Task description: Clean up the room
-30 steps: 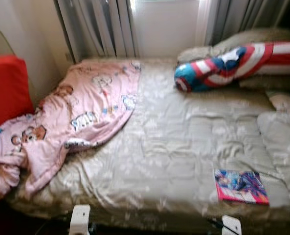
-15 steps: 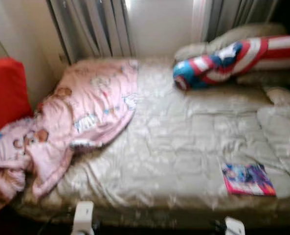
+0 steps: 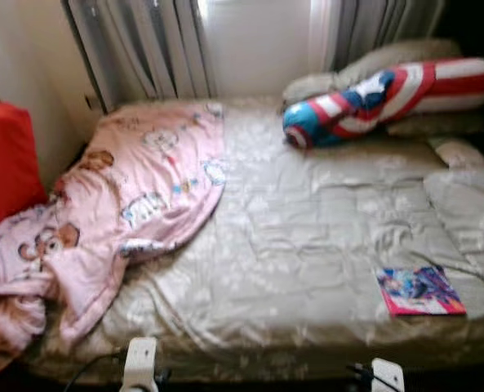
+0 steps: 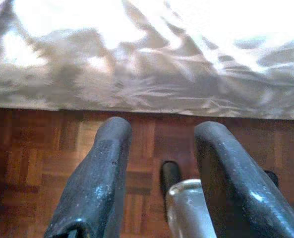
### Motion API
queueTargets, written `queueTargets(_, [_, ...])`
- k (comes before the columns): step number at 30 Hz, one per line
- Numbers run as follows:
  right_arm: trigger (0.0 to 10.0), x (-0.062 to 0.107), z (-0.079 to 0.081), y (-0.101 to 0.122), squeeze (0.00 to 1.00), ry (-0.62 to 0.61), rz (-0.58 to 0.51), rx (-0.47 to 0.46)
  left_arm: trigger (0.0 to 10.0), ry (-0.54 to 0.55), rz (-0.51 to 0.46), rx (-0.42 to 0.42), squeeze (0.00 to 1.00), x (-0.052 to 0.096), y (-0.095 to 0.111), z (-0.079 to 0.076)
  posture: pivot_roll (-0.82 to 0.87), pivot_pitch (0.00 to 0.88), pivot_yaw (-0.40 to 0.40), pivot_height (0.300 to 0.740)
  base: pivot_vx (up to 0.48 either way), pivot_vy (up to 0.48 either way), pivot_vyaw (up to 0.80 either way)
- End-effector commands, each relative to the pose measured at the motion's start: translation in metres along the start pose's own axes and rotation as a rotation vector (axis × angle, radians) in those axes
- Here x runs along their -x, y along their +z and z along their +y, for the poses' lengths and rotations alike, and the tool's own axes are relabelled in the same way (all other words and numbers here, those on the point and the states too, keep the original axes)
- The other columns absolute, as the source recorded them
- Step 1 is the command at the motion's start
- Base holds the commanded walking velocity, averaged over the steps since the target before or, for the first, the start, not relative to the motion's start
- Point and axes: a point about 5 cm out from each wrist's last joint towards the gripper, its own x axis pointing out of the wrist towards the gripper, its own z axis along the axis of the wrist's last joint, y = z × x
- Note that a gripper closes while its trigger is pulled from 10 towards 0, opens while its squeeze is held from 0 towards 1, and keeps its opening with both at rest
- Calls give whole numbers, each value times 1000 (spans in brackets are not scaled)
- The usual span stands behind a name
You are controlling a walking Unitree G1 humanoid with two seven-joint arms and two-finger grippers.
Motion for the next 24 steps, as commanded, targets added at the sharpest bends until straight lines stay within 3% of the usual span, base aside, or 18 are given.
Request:
queueTargets(1, [10000,1,-1,-3,0,7,4,-2,10000,9,15,-4,0,2,-5,4,-2,0,40,740,0,292,0])
queueTargets(8, [10000,4,-16,-8,0,-7,13,-1,10000,10,15,-4,0,2,-5,4,2,0,39,740,0,290,0])
queueTargets(14, [10000,5,-20,-9,0,-12,15,0,10000,11,18,-3,0,2,-7,4,-5,0,43,740,0,289,0])
queueTargets(24, [10000,3,-7,-12,0,3,23,8,10000,12,20,-3,0,2,-8,4,-5,0,46,740,0,290,0])
